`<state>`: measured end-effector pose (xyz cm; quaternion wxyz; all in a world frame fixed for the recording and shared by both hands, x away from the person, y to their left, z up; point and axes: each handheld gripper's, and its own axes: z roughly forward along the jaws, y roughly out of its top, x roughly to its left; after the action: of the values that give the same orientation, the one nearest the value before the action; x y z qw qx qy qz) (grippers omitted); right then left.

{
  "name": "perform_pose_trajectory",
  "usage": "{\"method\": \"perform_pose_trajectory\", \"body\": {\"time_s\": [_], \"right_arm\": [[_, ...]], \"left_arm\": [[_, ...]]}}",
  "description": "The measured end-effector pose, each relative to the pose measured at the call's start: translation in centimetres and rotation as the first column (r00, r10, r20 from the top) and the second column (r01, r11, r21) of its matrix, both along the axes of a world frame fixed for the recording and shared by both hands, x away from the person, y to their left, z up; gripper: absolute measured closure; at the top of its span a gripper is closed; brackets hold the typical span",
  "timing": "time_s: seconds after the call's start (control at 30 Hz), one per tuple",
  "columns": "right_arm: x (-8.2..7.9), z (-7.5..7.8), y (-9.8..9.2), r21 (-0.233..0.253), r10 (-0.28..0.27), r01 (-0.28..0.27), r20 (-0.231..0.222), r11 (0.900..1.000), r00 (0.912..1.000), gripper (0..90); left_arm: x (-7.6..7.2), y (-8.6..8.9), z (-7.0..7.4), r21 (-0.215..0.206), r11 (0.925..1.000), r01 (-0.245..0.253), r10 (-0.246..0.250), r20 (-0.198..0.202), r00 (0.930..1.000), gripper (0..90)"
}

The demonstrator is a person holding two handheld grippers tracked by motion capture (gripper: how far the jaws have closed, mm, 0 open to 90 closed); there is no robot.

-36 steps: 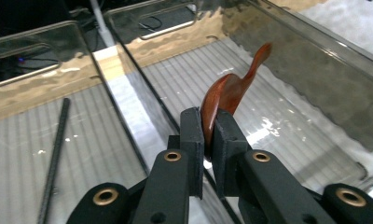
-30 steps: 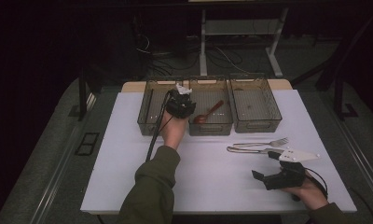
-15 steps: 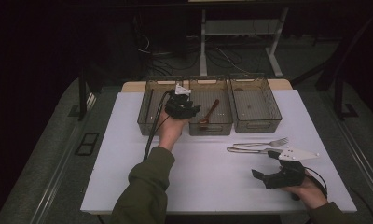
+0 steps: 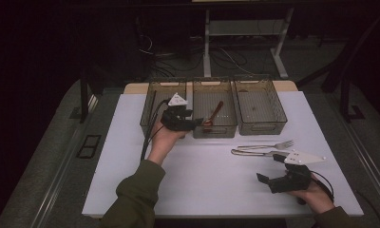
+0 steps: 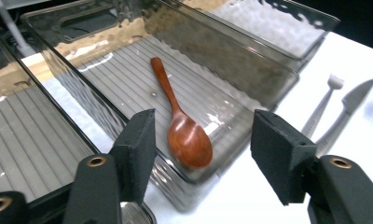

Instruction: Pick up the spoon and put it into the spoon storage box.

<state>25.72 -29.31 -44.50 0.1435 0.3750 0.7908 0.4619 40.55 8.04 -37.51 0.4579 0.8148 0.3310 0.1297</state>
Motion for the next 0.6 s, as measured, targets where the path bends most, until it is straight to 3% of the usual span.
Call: {"method": "perform_pose_trajectory", "body": {"time_s": [0.07,0.37,0.6], "right_arm": [[0.0,0.0,0.0,0.002,0.002,-0.002,0.002,1.000,1.0000,0.3],[-0.1,0.1,0.1,0.005,0.003,-0.003,0.008,1.000,1.0000,0.3],[-0.1,0.1,0.2,0.004,0.008,-0.008,0.006,1.000,1.0000,0.3]], "left_arm": [[-0.7,0.1,0.0,-0.019,0.9998,0.005,-0.005,0.000,1.0000,36.8],[-3.4,0.8,0.1,0.014,0.9976,0.068,-0.068,0.024,0.9974,29.0],[-4.9,1.7,-0.5,-0.005,0.9967,0.081,-0.081,0.035,0.9961,22.5]]}}
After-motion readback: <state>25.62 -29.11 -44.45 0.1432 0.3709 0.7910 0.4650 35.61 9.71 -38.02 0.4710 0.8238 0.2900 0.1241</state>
